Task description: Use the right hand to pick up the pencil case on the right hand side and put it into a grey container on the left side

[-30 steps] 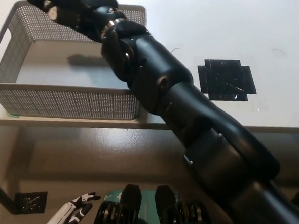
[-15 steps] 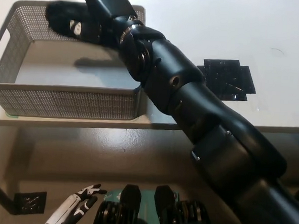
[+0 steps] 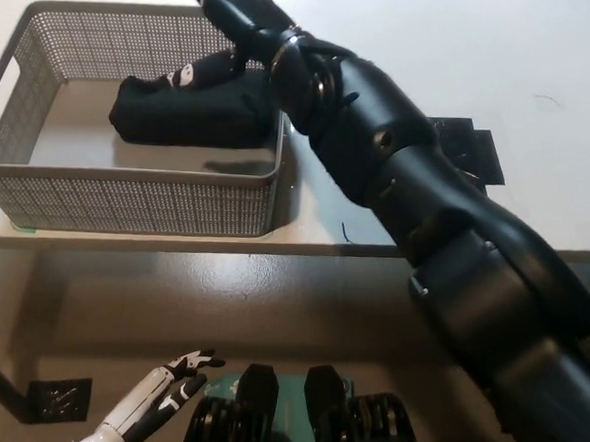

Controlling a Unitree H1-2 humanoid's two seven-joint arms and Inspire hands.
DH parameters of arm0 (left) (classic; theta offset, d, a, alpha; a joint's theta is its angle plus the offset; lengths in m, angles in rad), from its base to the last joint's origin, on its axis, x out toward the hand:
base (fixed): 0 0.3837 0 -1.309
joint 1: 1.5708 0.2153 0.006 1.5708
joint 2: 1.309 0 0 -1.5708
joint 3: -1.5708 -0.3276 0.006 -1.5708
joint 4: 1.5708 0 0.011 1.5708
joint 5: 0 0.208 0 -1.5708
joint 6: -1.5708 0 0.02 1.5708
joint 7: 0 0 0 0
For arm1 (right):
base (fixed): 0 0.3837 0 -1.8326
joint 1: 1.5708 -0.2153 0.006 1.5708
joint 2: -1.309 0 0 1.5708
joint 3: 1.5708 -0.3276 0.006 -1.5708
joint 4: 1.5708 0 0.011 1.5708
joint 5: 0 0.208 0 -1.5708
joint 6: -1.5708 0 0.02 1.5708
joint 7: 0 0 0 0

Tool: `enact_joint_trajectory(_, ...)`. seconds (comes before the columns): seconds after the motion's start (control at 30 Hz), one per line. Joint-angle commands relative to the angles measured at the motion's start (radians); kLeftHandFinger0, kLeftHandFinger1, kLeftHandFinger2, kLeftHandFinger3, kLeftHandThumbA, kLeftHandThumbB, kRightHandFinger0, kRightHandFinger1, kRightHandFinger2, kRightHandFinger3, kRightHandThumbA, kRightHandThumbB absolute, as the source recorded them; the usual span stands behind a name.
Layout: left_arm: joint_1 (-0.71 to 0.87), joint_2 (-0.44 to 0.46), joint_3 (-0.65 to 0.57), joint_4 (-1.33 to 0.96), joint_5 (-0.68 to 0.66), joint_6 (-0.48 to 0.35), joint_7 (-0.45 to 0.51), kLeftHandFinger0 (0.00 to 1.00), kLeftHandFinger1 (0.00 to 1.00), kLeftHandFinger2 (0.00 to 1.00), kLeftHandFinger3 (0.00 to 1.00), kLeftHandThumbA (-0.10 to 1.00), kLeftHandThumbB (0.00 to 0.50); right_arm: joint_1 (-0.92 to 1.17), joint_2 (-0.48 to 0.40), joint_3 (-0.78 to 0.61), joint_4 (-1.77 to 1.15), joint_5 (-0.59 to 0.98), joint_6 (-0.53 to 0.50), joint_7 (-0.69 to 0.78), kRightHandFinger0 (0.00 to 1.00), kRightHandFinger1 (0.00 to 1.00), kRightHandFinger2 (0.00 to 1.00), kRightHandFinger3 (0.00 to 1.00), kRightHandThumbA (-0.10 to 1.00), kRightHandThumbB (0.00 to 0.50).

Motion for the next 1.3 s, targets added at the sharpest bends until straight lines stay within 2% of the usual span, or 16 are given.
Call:
enact_joint_trajectory(0.0, -0.017, 0.014, 0.0, -0.003, -0.008, -0.037, -0.015, 1.0, 1.0, 1.0, 0.81, 1.0, 0.5, -0.059, -0.028, -0.011, -0.057, 0.03, 0.011, 0.044, 1.0, 1.0, 1.0, 1.0, 1.0, 0.5)
enact_joint_trajectory(0.27, -0.009, 0.023, 0.003, -0.007, 0.023, -0.037, -0.01, 1.0, 1.0, 1.0, 0.81, 1.0, 0.5, -0.032, -0.101, -0.024, -0.131, 0.041, 0.033, 0.039, 1.0, 1.0, 1.0, 1.0, 1.0, 0.497)
enact_joint_trajectory(0.37, -0.007, 0.024, 0.0, 0.002, 0.027, -0.037, -0.001, 1.0, 1.0, 1.0, 0.8, 1.0, 0.5, 0.0, -0.141, -0.025, -0.181, 0.033, 0.079, 0.047, 1.0, 1.0, 1.0, 1.0, 1.0, 0.429)
enact_joint_trajectory(0.57, 0.011, 0.023, 0.006, 0.002, 0.025, -0.037, -0.002, 1.0, 1.0, 1.0, 0.8, 1.0, 0.5, 0.108, -0.246, -0.04, -0.343, 0.031, 0.117, 0.084, 1.0, 1.0, 1.0, 1.0, 1.0, 0.471)
enact_joint_trajectory(0.7, 0.013, 0.029, 0.007, 0.01, 0.018, -0.037, 0.01, 1.0, 1.0, 1.0, 0.79, 1.0, 0.5, 0.207, -0.341, -0.055, -0.517, 0.039, 0.162, 0.145, 1.0, 1.0, 1.0, 1.0, 1.0, 0.448)
enact_joint_trajectory(0.77, 0.017, 0.03, 0.012, 0.012, 0.015, -0.037, 0.012, 1.0, 1.0, 1.0, 0.79, 1.0, 0.5, 0.242, -0.373, -0.052, -0.568, 0.029, 0.168, 0.153, 1.0, 1.0, 1.0, 1.0, 1.0, 0.494)
enact_joint_trajectory(0.8, 0.023, 0.028, 0.016, 0.013, 0.014, -0.037, 0.015, 1.0, 1.0, 1.0, 0.79, 1.0, 0.5, 0.26, -0.385, -0.052, -0.592, 0.029, 0.17, 0.158, 1.0, 1.0, 1.0, 1.0, 1.0, 0.5)
enact_joint_trajectory(0.9, 0.039, 0.03, 0.025, 0.009, 0.007, -0.037, 0.01, 1.0, 1.0, 1.0, 0.79, 1.0, 0.5, 0.325, -0.424, -0.066, -0.677, 0.043, 0.175, 0.175, 1.0, 1.0, 1.0, 1.0, 1.0, 0.5)
enact_joint_trajectory(1.07, 0.048, 0.032, 0.026, 0.013, 0.008, -0.037, 0.028, 1.0, 1.0, 0.99, 0.79, 1.0, 0.5, 0.454, -0.485, -0.143, -0.852, 0.099, 0.163, 0.178, 1.0, 1.0, 1.0, 1.0, 1.0, 0.454)
enact_joint_trajectory(1.13, 0.051, 0.034, 0.025, 0.011, 0.01, -0.037, 0.032, 1.0, 1.0, 0.99, 0.79, 1.0, 0.5, 0.522, -0.504, -0.182, -0.95, 0.127, 0.154, 0.175, 1.0, 1.0, 1.0, 1.0, 1.0, 0.477)
enact_joint_trajectory(1.27, 0.057, 0.029, 0.035, 0.011, 0.015, -0.037, 0.037, 1.0, 1.0, 0.98, 0.77, 1.0, 0.5, 0.639, -0.496, -0.273, -1.109, 0.248, 0.166, 0.192, 1.0, 1.0, 1.0, 1.0, 1.0, 0.447)
